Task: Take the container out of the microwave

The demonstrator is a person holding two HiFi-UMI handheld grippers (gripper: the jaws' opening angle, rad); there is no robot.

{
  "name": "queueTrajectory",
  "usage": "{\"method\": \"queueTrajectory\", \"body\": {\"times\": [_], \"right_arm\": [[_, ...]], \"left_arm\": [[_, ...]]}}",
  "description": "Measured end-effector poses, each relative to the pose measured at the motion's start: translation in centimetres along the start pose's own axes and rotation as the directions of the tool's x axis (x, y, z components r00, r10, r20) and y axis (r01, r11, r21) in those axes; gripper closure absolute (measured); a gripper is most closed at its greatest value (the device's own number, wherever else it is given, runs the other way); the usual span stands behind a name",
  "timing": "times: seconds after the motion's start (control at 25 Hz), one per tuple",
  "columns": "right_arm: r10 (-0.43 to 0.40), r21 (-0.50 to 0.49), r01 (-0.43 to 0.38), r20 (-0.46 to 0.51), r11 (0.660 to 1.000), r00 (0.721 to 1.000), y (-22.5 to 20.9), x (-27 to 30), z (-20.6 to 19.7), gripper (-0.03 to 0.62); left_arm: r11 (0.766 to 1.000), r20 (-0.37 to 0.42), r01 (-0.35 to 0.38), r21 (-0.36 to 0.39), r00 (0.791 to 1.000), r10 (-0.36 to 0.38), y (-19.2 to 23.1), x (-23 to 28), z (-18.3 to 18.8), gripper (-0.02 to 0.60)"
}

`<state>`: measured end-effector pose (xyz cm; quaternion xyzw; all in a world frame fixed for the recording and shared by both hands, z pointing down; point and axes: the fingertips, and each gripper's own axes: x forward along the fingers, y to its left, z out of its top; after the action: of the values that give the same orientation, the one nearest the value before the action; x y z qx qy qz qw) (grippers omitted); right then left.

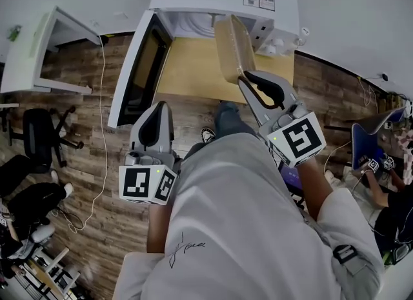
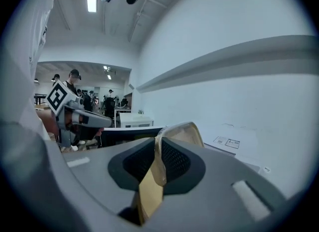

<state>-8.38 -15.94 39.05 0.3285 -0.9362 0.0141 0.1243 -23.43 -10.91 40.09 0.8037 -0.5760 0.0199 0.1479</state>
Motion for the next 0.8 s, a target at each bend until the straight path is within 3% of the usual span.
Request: {"method": "queueTrajectory", "body": {"times": [0.32,0.8], "right_arm": [[0.068,0.074,-0.073,0.072,0.995,0.995,0.18,-1.06,0.73,0.540],[0.096,0.079,-0.100,0.057,0.992,0.994,0.30,-0.95,0.49,0.540]], "left_arm": [[0.999,0.017,0.022,0.035,1.000,-0.023,-0.94,0.12,0.23,0.576],[1.000,-0.016,0.023,0.013,1.000,-0.022,-0.52,0.18,-0.61,0.577]]}}
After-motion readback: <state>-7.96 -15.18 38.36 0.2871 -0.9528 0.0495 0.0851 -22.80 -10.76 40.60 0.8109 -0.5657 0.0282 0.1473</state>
